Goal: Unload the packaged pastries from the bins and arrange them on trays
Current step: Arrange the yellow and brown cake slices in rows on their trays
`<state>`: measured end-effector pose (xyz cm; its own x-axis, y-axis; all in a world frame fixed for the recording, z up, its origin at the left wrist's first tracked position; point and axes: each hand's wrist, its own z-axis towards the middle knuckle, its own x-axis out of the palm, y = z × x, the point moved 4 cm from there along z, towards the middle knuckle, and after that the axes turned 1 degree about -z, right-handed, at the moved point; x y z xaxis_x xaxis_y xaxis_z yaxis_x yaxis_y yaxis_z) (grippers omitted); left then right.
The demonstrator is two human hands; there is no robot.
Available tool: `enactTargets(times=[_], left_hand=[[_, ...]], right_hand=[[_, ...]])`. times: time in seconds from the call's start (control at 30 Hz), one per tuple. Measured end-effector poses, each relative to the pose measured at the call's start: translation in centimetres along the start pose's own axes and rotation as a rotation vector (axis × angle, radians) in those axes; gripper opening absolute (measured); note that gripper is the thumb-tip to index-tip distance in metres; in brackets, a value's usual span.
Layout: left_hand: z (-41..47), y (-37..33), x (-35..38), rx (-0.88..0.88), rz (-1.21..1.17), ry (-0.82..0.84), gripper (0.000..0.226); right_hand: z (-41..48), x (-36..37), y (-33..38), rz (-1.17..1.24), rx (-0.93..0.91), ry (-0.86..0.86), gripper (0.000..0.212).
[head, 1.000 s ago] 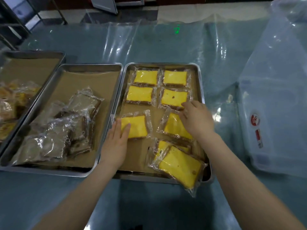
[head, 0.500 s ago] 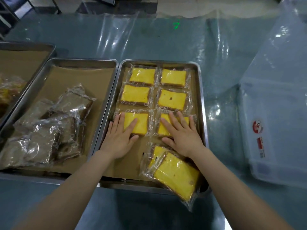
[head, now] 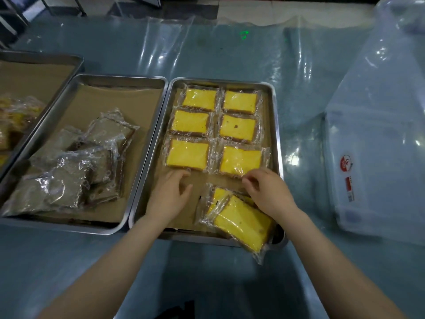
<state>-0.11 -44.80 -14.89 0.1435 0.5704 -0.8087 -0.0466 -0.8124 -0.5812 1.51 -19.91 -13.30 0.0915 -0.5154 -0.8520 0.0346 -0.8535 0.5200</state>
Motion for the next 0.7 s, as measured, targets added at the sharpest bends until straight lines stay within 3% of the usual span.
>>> enactTargets(times=[0.07,0.13,0.3,0.47,0.57,0.63,0.7], left_hand=[[-2.0,-0.2,1.5,-0.141,-0.119,0.14,0.02],[-3.2,-0.8,2.4,-0.175,-0.098,0.197,0.012],[-3.4,-2.2,2.4,-0.201,-0.013,0.37,0.022],[-3.9,-1.5,1.5,-0.236,-0.057,0.247,0.018],[-4.4,0.5,-0.5,-0.228,0.059,0.12,0.015],[-4.8,1.9,-2.0,-0.215,0.183,0.054,0.012],[-5.1,2.5,-3.1,-0.197,0.278,-0.007,0.011]], right_hand=[[-1.7,0.0,0.3,0.013,0.053,0.156,0.019],[-3.0,-0.1,0.8,-0.041,0.054,0.242,0.023],[-4.6,-0.4,1.6,-0.151,0.181,0.312,0.058],[-5.1,-0.1,1.4,-0.101,0.228,0.278,0.053],[-5.2,0.4,1.1,-0.017,0.26,0.257,0.052],[-4.8,0.3,1.0,-0.012,0.247,0.174,0.046],[-4.2,0.2,1.4,-0.208,0.196,0.014,0.043]])
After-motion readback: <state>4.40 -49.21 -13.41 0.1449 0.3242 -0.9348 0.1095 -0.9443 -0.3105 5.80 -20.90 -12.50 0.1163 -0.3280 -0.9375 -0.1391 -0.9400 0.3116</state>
